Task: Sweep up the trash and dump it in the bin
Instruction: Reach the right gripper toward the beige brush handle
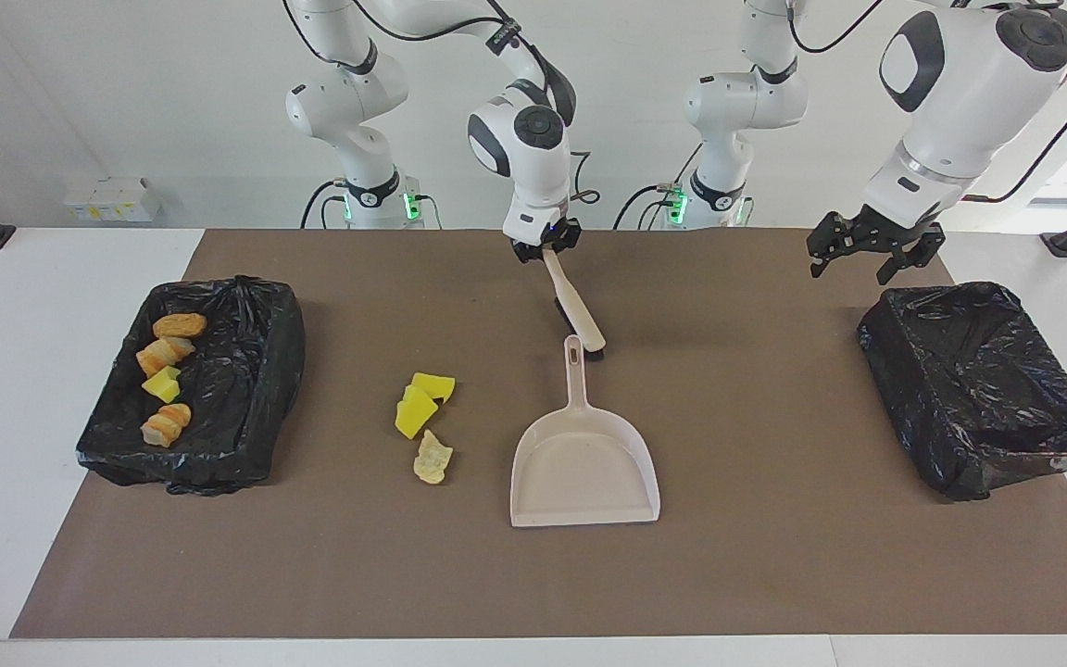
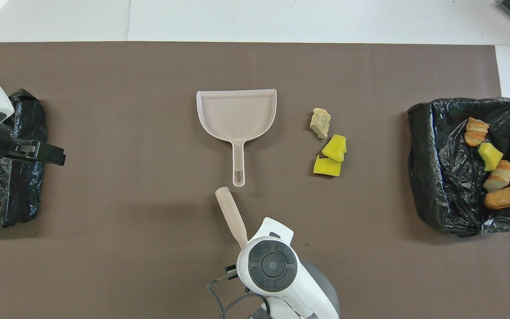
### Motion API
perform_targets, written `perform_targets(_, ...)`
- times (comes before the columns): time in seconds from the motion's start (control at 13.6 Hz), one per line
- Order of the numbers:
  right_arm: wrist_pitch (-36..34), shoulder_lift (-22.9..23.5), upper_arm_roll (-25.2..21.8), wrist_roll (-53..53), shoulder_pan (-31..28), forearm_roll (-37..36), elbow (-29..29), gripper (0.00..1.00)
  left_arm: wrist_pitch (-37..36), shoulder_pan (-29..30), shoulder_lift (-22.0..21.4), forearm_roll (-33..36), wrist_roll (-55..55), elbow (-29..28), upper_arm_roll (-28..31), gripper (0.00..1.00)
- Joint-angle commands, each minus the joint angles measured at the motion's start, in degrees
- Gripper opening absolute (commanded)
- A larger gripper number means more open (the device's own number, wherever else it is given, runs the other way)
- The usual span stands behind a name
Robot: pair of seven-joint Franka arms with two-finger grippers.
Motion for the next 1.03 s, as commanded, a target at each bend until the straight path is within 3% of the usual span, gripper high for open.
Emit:
perform_targets(0.0, 0.4, -0.1, 0.4, -3.2, -1.8, 0.6, -1.4, 0.0, 0.2, 0.8, 0.3, 0.8, 0.7, 0.6, -0.5, 1.0)
perform_targets(0.74, 0.7, 0.2, 0.4, -16.3, -3.1, 0.6, -1.6, 0.63, 0.2, 0.8, 0.3, 0.8, 0.7, 0.6, -0.5, 1.0)
perform_targets(0.88, 0.9, 0.2, 0.4, -16.3, -3.1, 0.6, -1.6, 0.64, 0.2, 0.8, 0.3, 0.8, 0.7, 0.6, -0.5, 1.0)
perform_targets(0.96, 1.0, 0.2, 0.4, -16.3, -3.0, 0.6, -1.6, 0.59, 0.2, 0.8, 0.3, 0.8, 0.7, 0.6, -0.5, 1.0)
